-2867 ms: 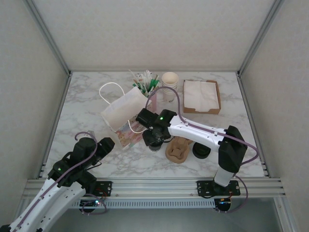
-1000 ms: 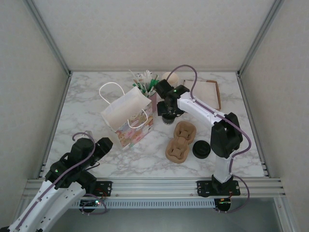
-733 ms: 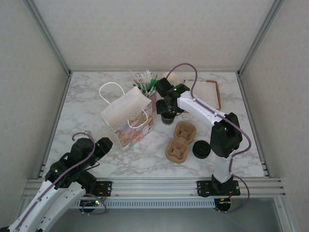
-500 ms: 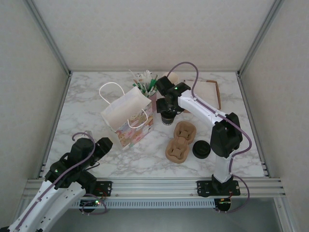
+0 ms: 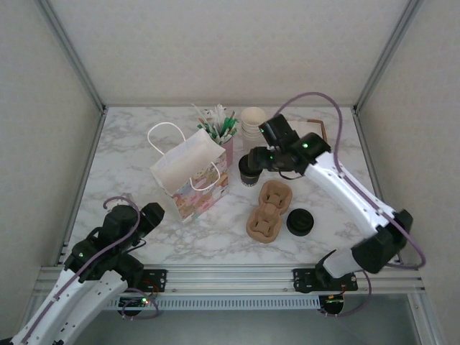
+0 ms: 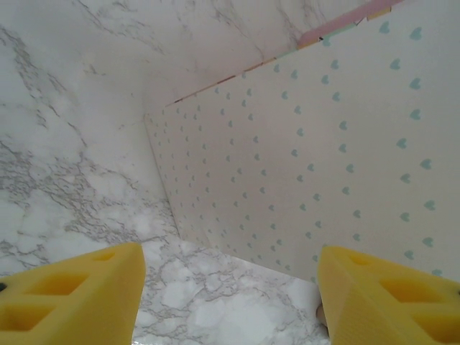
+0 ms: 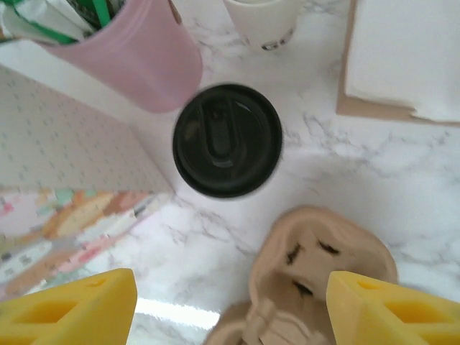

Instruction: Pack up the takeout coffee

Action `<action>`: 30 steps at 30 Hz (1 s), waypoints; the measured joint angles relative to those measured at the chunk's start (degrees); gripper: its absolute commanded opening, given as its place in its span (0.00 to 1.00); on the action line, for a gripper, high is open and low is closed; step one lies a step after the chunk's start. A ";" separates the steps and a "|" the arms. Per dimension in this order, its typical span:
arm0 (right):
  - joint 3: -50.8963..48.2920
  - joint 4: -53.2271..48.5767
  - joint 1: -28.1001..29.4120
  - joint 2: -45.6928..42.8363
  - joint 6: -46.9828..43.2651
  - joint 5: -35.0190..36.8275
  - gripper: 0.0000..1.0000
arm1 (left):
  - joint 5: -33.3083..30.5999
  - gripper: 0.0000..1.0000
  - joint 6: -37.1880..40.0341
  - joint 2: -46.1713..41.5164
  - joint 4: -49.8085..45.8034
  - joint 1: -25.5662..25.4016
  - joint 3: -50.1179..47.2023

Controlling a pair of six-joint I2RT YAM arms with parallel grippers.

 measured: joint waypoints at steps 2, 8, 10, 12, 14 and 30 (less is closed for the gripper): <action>-4.48 -0.24 0.00 -4.15 1.64 -0.28 0.62 | -0.96 0.65 0.00 -0.02 -0.15 0.00 0.31; -16.59 -2.10 0.00 -12.46 9.44 -2.89 0.55 | -2.69 0.65 -0.02 -0.09 -0.13 0.00 0.52; -20.44 -2.08 0.59 -13.07 12.76 -3.80 0.55 | -2.73 0.65 -0.09 -0.07 -0.13 0.00 0.52; -23.52 -1.68 1.97 -12.66 15.54 -4.24 0.54 | -2.89 0.65 -0.28 0.02 -0.15 0.00 0.52; -25.40 -1.57 3.82 -11.47 18.14 -4.35 0.49 | -2.93 0.65 -0.55 0.07 -0.20 0.00 0.52; -28.00 5.33 6.82 -2.75 24.28 -1.88 0.48 | -3.34 0.66 -1.14 0.57 -0.94 0.00 0.76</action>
